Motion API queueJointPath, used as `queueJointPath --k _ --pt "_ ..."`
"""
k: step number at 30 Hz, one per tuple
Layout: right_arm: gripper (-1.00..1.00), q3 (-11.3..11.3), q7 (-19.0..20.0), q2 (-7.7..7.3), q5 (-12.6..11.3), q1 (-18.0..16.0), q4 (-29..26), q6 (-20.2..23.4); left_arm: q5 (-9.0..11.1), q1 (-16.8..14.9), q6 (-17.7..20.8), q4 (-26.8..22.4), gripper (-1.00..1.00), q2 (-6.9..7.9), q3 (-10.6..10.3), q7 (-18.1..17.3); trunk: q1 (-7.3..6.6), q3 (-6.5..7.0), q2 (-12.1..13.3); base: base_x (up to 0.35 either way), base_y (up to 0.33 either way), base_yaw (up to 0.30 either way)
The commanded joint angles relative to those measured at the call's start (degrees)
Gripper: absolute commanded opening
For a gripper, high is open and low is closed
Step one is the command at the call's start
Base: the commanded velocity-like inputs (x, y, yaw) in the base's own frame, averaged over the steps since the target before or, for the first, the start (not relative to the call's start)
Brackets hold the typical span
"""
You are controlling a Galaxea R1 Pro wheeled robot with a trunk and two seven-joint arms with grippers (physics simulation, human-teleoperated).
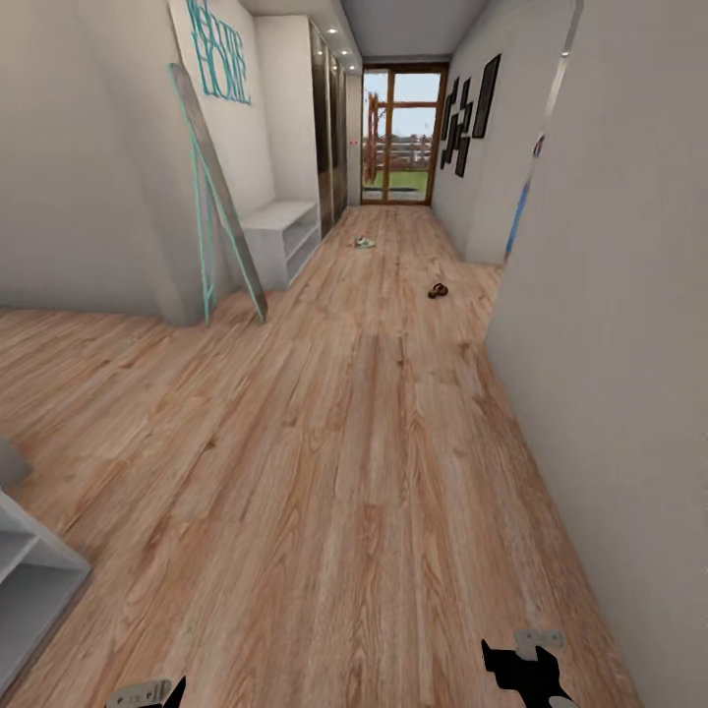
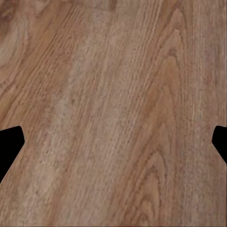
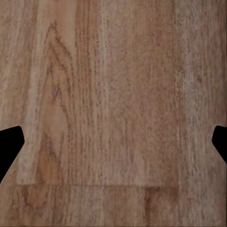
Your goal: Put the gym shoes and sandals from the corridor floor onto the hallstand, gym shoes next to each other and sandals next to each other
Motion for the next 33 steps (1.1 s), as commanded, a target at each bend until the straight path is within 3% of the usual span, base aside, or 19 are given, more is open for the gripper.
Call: queueJointPath --k 1,33 --pt "1.00 0.00 -0.01 0.01 -0.21 -0.05 0.07 -0.20 0.55 -0.02 0.00 0.04 1.00 0.00 0.15 -0.57 0.03 -0.01 -0.02 0.337 0.000 -0.212" --pt "1.00 0.08 0.09 -0.08 0.05 -0.05 0.13 -0.37 0.55 -0.03 0.00 0.04 1.00 0.00 0.18 -0.48 0.03 0.07 -0.02 0.337 0.021 -0.016"
